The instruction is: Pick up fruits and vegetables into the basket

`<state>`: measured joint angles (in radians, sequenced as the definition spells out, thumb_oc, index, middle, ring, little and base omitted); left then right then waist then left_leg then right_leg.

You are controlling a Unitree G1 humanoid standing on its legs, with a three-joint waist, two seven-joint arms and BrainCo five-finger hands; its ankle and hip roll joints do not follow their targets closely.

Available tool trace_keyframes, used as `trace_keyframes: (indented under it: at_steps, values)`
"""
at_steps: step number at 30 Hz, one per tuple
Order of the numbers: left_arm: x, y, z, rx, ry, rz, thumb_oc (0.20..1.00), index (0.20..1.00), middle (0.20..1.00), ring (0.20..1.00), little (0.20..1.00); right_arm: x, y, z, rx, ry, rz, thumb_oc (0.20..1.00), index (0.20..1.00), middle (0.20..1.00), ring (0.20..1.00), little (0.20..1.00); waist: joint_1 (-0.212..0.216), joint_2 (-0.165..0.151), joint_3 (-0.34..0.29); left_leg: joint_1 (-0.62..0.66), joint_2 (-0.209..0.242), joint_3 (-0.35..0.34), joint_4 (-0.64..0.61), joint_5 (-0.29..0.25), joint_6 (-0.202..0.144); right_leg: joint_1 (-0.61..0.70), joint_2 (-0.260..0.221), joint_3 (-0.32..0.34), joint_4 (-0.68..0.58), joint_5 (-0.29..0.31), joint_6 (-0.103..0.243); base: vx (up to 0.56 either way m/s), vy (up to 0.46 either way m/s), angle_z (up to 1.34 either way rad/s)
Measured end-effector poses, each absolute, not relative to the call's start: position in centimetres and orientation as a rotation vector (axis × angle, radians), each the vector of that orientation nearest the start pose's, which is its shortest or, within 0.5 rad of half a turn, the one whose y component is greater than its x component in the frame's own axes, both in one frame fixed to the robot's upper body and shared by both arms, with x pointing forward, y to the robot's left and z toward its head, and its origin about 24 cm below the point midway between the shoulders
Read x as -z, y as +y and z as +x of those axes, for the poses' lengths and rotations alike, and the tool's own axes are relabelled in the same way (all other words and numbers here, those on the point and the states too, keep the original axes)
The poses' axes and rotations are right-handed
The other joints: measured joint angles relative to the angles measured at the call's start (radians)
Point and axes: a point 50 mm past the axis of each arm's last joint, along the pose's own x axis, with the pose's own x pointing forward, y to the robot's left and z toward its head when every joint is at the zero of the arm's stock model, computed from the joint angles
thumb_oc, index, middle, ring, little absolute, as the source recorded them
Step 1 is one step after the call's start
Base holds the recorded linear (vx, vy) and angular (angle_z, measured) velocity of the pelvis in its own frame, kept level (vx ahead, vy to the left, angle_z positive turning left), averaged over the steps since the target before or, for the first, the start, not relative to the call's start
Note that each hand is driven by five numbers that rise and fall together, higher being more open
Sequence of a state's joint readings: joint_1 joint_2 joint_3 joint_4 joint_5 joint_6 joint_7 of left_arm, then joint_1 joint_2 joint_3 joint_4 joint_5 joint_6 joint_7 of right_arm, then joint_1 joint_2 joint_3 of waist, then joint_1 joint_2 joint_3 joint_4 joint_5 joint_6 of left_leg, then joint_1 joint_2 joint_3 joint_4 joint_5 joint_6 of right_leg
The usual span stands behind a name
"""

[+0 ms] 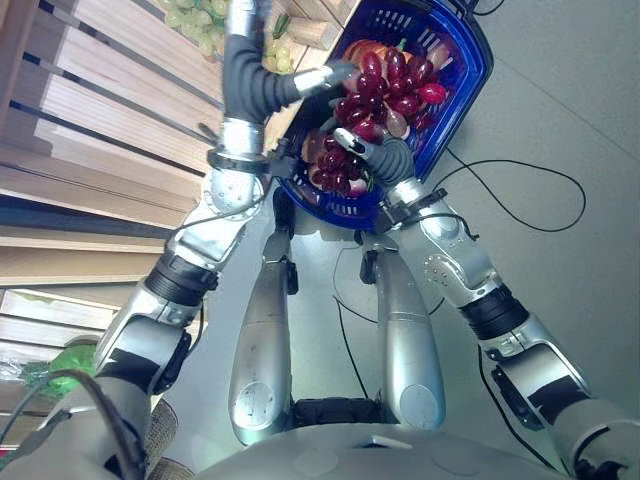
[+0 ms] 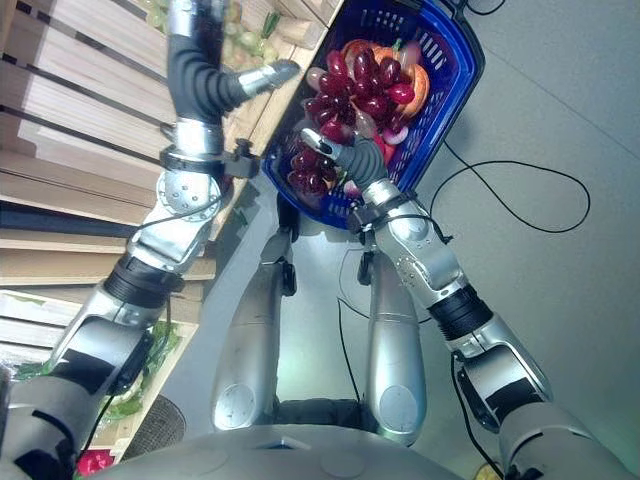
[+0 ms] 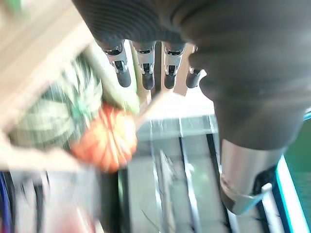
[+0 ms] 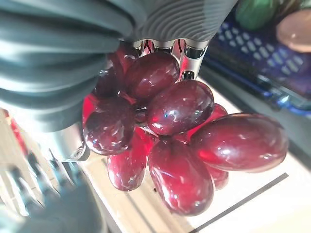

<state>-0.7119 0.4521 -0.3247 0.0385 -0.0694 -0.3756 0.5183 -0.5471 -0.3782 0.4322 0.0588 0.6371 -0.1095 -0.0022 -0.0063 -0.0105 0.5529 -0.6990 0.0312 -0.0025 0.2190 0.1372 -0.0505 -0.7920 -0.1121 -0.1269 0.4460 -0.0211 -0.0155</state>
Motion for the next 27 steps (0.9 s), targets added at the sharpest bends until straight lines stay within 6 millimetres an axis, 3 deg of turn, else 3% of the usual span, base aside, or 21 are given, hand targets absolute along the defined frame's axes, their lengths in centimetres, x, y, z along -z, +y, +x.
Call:
trace_keyframes:
  at_steps: [9,16,27]
  values:
    - [-23.3,17.0,32.8,-0.347,-0.95,0.42,1.0,1.0,1.0,1.0,1.0,-14.3,-11.3,33.3,-0.357,-0.272,0.122,0.2,0.2,0.2,0.2,0.2,0.007,0.001,0.0,0.003,-0.005,0.003,-0.002,0.003,0.001,-0.001,-0.008,0.0,0.005,0.0,0.0,0.01,0.03,0.01]
    - [-22.5,20.6,35.2,-0.498,-0.828,0.622,1.0,1.0,1.0,1.0,1.0,-12.9,-14.7,36.4,-0.161,-0.123,-0.053,0.2,0.2,0.2,0.2,0.2,0.012,0.002,0.001,0.004,-0.006,0.01,-0.009,0.007,-0.003,-0.007,-0.01,0.002,0.008,-0.001,0.0,0.0,0.035,-0.01]
    - [-24.1,21.7,38.3,-0.561,-0.716,0.829,1.0,1.0,1.0,1.0,1.0,-14.9,-17.6,41.1,0.006,0.076,-0.362,0.2,0.2,0.2,0.2,0.2,0.054,0.01,0.004,0.001,-0.011,0.0,-0.026,0.025,-0.005,-0.018,-0.016,-0.008,0.018,0.0,-0.009,0.0,0.004,0.02]
